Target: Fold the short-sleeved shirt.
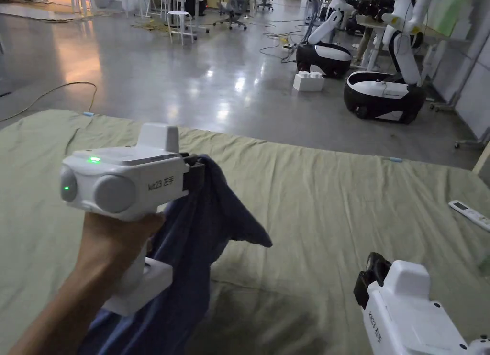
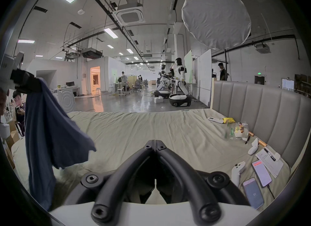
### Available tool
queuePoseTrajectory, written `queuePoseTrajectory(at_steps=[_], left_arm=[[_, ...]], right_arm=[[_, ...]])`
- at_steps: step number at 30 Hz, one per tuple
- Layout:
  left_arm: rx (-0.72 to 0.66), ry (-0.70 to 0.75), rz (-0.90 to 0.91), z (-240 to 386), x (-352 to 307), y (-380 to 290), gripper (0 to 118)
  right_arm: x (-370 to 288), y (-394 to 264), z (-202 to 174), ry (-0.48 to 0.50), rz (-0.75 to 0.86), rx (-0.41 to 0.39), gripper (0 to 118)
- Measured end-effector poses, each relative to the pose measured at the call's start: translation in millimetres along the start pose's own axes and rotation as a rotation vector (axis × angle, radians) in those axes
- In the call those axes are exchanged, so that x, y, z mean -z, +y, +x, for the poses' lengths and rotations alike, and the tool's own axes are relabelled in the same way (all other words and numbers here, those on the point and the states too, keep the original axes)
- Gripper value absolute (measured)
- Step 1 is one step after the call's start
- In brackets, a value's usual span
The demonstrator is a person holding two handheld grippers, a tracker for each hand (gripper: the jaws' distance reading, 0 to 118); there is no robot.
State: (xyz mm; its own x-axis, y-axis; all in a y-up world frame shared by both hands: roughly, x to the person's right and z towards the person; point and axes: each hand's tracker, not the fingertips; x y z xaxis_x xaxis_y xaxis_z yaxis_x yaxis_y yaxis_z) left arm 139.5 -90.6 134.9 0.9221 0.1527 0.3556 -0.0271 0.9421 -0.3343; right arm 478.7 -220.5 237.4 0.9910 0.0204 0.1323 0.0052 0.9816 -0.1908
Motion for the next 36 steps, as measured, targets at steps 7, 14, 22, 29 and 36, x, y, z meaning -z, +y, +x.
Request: queuePoseTrajectory(at_steps=[7,14,22,29,36], left_arm=[[0.064,-0.167,-0.042,82,47,0,4],[0.09,-0.307,-0.219,155,76,-81,4],[0.046,-0.394,-0.383,184,73,-191,45],[0.067,-0.296,-0.361,158,60,-197,77],[-0.006,-0.07,-0.088,89,27,-157,76]], right_arm=[[-15,9,37,-0.072,0.036,0.022,0],[-31,8,68,-0.135,0.051,0.035,0],[-36,-5,87,-0.169,0.012,0.045,0],[-29,-13,82,-0.148,-0.025,0.036,0],[-19,-5,56,-0.087,-0.016,-0.001,0]])
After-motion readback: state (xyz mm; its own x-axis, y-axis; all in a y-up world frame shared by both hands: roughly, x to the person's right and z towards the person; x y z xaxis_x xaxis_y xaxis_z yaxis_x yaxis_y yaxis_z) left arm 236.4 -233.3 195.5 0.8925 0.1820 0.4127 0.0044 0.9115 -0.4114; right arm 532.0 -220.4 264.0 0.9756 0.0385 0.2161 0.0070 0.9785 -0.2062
